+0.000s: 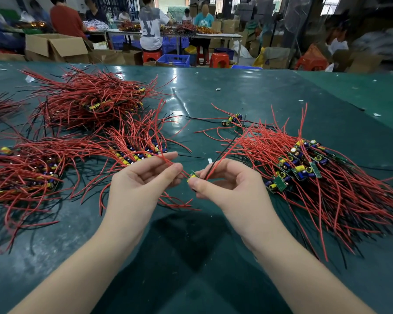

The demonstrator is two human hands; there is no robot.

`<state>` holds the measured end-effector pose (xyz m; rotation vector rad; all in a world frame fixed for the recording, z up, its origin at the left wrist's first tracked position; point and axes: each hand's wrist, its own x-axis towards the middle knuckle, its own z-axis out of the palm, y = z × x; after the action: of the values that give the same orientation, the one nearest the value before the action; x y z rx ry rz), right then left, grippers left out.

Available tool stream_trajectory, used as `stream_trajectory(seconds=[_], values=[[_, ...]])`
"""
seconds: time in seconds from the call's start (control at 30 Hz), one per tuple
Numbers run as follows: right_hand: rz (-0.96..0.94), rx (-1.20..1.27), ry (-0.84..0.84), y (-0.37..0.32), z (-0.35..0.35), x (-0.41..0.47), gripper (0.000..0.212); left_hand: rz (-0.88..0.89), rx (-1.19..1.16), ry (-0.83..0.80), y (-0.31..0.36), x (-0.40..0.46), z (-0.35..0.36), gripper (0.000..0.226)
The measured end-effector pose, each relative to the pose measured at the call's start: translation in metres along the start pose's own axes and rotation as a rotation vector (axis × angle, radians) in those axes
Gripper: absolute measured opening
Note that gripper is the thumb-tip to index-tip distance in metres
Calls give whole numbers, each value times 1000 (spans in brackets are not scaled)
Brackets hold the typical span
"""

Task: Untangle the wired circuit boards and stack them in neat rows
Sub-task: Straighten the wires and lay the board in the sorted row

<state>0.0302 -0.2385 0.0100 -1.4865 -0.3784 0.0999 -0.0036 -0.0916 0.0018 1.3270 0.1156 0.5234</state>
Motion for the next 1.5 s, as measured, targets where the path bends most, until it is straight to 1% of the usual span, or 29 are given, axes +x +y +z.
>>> stream_trajectory(seconds=[0.1,0.2,0.33,0.53,0.63,0.8,0.9,1.03,1.13,1.33,1.5], values=[[-11,-20,-2,1,1,0,15,-63,-90,19,0,0,1,21],[-46,-56,-7,1,1,-1,16,-63,-60,18,-1,0,2,18],[-151,-271,-23,4,5,-6,18,-67,2,3,-1,-1,2,19],[-331,-528,-36,5,5,-8,13,-159,-131,18,2,2,2,22],[-425,-659,-82,5,5,-8,12,-168,-100,36,2,3,-1,19],[-503,-823,-180,5,5,-8,6,-188,-67,92,-1,7,-5,21],[-541,-869,-212,5,5,-8,2,-199,-88,96,-4,9,-5,22],[-512,-848,-203,5,3,-7,3,-255,-225,104,-1,13,-9,21],[-446,-770,-177,5,3,-6,5,-283,-302,106,1,15,-9,24],[-106,-410,-74,4,0,-4,14,-256,-317,106,4,15,-6,30],[29,-127,-34,0,-5,1,12,-176,-256,23,8,14,-9,29]])
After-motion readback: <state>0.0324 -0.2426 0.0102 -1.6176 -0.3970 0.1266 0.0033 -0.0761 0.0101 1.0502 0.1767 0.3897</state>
